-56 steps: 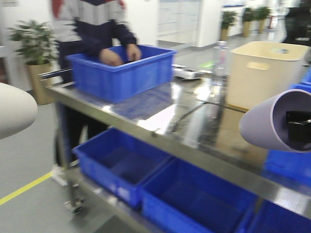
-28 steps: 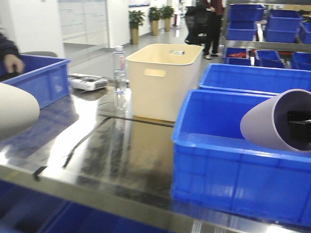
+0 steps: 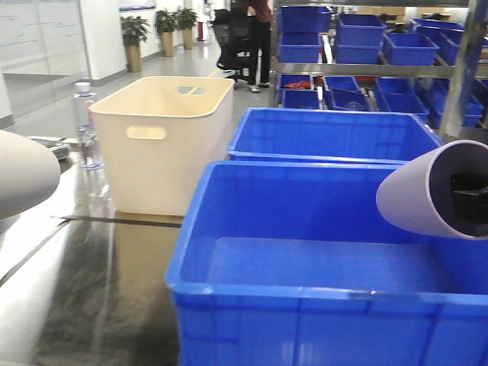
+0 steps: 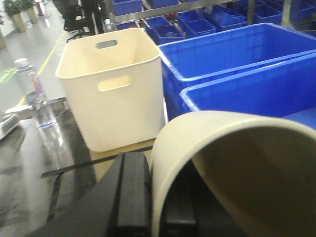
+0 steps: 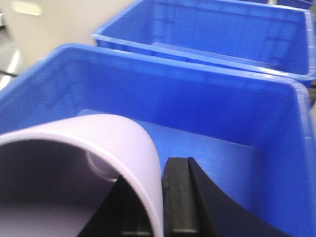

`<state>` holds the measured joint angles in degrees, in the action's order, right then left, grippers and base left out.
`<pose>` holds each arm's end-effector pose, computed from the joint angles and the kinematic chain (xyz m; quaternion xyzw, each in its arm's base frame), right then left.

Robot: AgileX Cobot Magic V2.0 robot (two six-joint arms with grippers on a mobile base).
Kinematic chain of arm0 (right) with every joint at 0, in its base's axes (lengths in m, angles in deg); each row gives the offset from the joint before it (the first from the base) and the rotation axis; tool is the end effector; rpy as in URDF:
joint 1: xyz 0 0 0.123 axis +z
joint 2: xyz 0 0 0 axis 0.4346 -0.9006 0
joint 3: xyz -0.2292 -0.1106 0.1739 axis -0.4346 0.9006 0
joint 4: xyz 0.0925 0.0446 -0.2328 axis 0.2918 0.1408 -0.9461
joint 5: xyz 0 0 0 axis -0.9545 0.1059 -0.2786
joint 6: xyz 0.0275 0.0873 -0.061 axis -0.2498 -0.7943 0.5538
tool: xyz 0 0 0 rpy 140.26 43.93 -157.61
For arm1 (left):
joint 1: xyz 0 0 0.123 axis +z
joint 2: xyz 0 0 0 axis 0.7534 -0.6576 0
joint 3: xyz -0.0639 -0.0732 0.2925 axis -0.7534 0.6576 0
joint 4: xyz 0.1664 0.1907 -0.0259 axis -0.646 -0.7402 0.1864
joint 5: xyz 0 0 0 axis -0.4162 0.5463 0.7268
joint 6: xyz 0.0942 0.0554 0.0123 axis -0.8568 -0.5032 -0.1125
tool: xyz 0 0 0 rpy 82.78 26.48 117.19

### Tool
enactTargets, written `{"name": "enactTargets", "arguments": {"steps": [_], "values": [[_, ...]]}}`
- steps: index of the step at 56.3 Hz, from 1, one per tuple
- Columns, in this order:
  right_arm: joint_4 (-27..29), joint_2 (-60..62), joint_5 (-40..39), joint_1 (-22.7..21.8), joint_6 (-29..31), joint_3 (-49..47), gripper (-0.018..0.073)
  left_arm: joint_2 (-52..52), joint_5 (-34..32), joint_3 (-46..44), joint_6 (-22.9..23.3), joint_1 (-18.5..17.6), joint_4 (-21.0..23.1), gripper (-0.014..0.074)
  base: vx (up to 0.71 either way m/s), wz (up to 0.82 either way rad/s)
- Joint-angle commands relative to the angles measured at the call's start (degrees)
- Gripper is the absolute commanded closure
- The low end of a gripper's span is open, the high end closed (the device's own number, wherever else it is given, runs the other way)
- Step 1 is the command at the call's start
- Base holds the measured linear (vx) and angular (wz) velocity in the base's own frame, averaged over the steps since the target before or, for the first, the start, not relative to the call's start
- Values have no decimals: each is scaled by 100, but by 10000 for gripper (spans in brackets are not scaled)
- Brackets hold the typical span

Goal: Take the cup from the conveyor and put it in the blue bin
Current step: 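Hold both cups while the base drives up to the blue bin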

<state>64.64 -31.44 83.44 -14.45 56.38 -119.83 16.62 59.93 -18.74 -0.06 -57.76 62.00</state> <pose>0.2062 0.0477 0.4605 -0.0911 0.8196 0.0838 0.5593 0.1479 -0.0387 0.4831 0.1343 0.7496 -0.0779 0.6434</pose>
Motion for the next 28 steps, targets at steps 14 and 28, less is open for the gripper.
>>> {"name": "enactTargets", "arguments": {"steps": [14, 28], "values": [[-9, 99, -498, -13, 4, -161, 568, 16, -503, -157, 22, -38, 113, 545, 17, -26], [-9, 99, -498, -13, 4, -161, 568, 16, -503, -157, 22, -38, 113, 544, 10, -14]]}}
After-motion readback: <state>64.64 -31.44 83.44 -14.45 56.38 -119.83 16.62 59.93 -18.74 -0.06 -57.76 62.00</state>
